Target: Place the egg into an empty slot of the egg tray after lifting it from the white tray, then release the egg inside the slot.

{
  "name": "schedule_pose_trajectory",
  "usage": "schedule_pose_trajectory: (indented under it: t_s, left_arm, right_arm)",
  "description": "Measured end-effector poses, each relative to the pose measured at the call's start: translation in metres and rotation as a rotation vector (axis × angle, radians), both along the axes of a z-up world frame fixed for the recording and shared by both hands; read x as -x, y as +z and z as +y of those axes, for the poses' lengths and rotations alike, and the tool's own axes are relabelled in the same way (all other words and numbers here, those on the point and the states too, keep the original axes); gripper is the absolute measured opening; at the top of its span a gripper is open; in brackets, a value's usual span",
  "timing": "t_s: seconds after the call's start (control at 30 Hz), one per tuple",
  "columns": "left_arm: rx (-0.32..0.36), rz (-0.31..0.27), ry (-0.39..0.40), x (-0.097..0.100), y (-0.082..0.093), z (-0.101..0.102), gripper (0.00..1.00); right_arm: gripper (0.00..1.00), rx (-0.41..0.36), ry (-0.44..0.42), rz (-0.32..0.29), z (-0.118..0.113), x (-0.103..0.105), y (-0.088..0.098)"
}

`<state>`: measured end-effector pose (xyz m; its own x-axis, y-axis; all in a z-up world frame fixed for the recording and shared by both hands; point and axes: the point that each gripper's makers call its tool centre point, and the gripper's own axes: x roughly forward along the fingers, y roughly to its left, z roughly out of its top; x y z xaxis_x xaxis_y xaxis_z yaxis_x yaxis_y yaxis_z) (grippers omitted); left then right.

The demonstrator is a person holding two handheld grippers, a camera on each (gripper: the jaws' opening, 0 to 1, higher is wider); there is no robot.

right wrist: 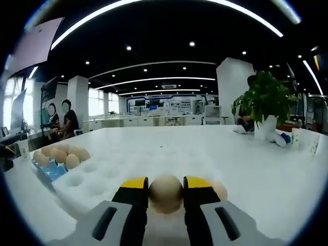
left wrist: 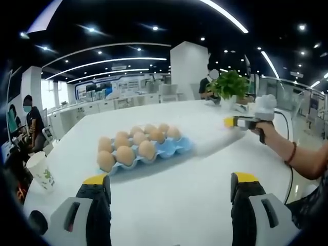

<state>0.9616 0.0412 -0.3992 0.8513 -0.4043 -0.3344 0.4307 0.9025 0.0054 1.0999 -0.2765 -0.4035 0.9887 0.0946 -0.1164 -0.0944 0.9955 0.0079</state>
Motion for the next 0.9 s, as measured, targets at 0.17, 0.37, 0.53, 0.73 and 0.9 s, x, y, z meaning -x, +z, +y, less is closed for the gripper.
schedule_pose_trajectory:
  t_s: [0.17,0.37,0.53,0.73,0.9]
  left_arm:
    - [0.0,-0.004,-0.008,0.0,0.001,-0.002,0.99]
    - [-0.003,0.001,0.003,0.0,0.0,0.002,0.99]
    - [-0.012,-0.001,-0.006,0.002,0.0,0.002,0.99]
    - [-0.012,-0.002,-0.007,0.003,0.001,0.003,0.99]
    - [-0.012,-0.003,-0.005,0.005,0.001,0.005,0.99]
  right_arm:
    - [0.27,0.002,0.004,0.0,0.002,-0.001,0.001]
    - [0.27,0.011,0.016,-0.01,0.007,0.001,0.007]
    - [0.27,0.015,0.044,-0.029,0.02,0.003,0.018]
    - [0.27,0.008,0.098,-0.036,0.046,0.004,0.024]
    - [0.27,-0.005,0.157,-0.026,0.075,0.002,0.022]
